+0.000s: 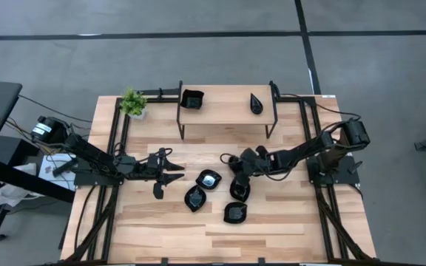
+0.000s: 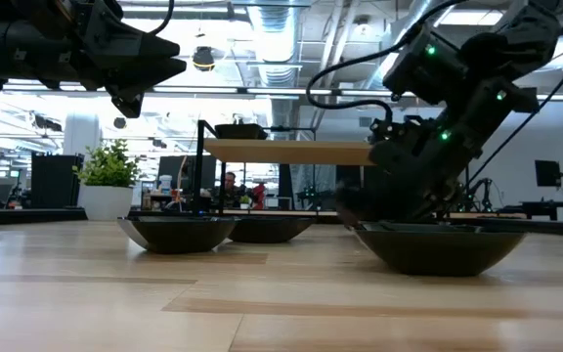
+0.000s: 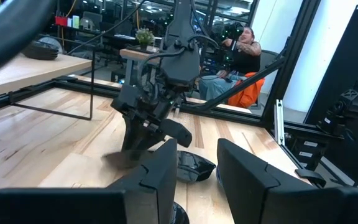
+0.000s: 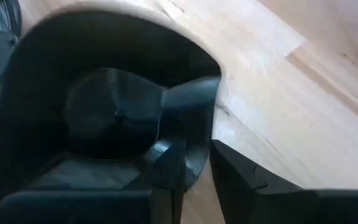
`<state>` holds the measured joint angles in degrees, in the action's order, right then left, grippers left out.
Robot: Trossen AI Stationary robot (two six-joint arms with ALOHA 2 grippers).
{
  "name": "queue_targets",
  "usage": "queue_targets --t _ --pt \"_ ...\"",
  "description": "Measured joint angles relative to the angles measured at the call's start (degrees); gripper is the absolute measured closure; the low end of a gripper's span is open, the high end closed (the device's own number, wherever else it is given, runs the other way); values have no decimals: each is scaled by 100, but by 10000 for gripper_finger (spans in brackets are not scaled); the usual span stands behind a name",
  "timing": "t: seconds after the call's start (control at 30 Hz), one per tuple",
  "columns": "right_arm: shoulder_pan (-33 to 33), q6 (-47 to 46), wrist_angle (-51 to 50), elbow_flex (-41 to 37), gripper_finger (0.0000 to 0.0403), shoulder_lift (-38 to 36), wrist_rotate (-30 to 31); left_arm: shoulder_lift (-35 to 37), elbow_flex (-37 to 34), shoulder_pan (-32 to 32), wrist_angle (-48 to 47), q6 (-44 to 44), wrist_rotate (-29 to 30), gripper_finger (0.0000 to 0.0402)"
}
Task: Pick & Place Mini shaped plates
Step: Put the black leaf shaped plate on the shelf
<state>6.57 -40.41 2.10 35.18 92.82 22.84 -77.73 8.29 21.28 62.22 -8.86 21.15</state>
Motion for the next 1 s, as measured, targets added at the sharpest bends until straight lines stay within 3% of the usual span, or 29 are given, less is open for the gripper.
queue_targets --t 0.2,0.5,1.0 --pt "-22 119 210 5 326 201 66 0 0 0 2 1 2 285" --pt "-40 323 72 -19 326 -161 -84 0 0 0 0 2 1 285" --pt "-32 455 -37 -17 326 -368 167 0 0 0 -23 2 -15 285"
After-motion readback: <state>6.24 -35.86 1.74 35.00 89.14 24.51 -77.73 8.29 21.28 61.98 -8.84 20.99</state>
